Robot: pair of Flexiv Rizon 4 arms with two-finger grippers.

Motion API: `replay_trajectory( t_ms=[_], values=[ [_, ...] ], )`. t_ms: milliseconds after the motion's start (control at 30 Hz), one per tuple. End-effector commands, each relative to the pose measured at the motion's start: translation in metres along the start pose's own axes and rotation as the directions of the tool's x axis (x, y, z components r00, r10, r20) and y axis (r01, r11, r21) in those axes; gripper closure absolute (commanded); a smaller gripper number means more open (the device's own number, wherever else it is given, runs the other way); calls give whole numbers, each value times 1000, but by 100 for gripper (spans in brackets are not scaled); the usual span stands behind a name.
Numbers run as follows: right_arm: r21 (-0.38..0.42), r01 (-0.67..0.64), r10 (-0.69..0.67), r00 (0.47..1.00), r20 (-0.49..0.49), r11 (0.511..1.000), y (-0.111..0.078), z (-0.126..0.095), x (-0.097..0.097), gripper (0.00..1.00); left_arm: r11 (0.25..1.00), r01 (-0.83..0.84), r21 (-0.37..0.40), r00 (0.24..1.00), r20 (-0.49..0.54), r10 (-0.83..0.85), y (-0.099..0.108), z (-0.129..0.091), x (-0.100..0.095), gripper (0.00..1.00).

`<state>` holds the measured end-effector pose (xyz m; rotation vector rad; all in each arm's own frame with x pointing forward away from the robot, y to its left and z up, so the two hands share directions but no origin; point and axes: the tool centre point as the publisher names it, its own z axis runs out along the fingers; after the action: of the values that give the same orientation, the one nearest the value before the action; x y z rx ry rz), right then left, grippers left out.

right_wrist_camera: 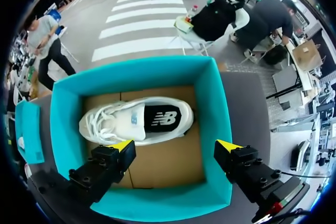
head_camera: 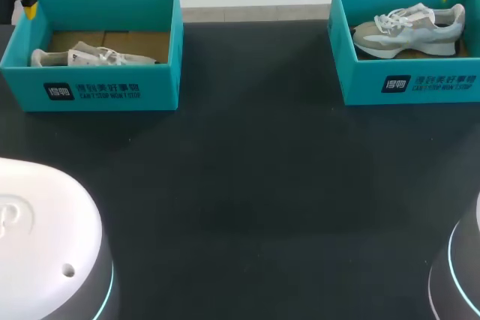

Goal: Take the shoe out of the shoebox, open the shoe tongue, remove and reinsert the insole, then place the shoe into the shoebox

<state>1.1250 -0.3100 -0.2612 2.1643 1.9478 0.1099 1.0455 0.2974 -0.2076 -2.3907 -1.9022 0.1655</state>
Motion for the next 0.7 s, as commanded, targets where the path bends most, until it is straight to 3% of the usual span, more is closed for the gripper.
replay_trajectory(
  t_ms=[33, 367, 500, 567, 633, 700],
  values=[
    [66, 9, -8, 1000, -18, 998, 26, 33, -7, 0, 1000, -2, 2, 1000, -1, 2, 0, -1, 0, 0],
    [125, 10, -13, 1000, 23, 992, 32, 68, -12, 0, 1000, -2, 2, 1000, -1, 2, 0, -1, 0, 0],
    [148, 13, -18, 999, 36, 989, 34, 76, -14, 5, 1000, -2, 2, 1000, -1, 2, 0, -1, 0, 0],
    [151, 9, -15, 999, 40, 988, 34, 80, -16, 16, 1000, -2, 2, 1000, -1, 2, 0, -1, 0, 0],
    [154, 6, -13, 999, 45, 988, 35, 83, -19, 20, 1000, -2, 2, 1000, -1, 2, 0, -1, 0, 0],
    [159, -4, -4, 999, 50, 987, 34, 84, -20, 42, 1000, -2, 2, 1000, -1, 2, 0, -1, 0, 0]
  ],
)
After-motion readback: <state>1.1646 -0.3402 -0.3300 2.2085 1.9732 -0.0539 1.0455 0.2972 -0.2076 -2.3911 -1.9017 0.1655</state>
